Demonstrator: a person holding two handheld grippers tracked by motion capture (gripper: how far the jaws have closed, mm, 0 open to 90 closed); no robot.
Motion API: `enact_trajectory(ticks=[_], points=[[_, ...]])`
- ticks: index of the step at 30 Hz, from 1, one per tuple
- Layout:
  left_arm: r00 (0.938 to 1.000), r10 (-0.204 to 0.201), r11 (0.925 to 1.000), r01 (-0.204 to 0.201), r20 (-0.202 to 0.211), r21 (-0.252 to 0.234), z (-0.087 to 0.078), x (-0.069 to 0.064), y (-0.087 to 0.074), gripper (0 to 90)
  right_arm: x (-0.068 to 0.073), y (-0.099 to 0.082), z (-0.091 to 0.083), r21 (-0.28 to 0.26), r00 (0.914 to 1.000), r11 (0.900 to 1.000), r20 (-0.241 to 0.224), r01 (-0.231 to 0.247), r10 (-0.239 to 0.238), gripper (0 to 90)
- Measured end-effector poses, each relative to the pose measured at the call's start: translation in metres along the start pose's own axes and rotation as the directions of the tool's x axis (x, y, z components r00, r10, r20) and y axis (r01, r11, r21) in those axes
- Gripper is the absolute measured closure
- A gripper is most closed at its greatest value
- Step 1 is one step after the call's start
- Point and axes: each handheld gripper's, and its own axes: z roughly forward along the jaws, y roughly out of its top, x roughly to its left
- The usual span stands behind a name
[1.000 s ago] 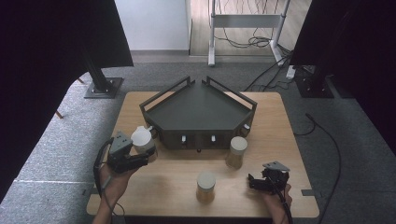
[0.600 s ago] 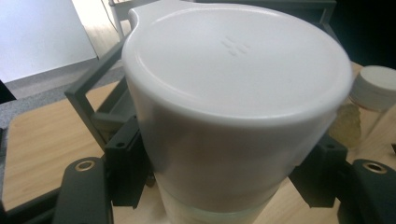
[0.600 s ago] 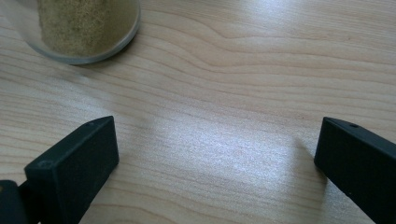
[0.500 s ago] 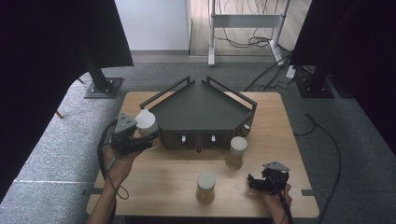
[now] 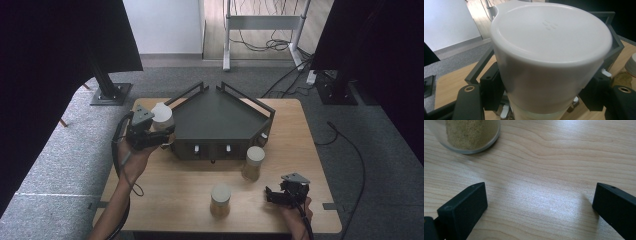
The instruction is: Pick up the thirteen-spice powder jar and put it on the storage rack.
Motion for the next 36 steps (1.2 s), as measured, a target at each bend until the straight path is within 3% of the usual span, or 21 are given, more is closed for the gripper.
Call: enact_trajectory(ticks=[21,32,36], points=[[0.9985,-0.032,0.9994,0.032,-0.044,-0.009,0.046,0.016,0.025,30.6,0.0,0.0,0.0,0.0,1.0,1.0,-0.003,0.003,-0.003,0.0],[0.9928,-0.098,0.995,0.096,-0.069,-0.025,0.077,0.024,0.014,30.6,-0.001,0.0,0.0,0.001,1.0,1.0,-0.005,0.006,-0.006,0.0],[0.9912,-0.104,0.9946,0.103,-0.082,-0.011,0.086,0.026,0.012,30.6,-0.001,0.0,0.0,0.001,1.0,1.0,-0.006,0.007,-0.007,0.0]])
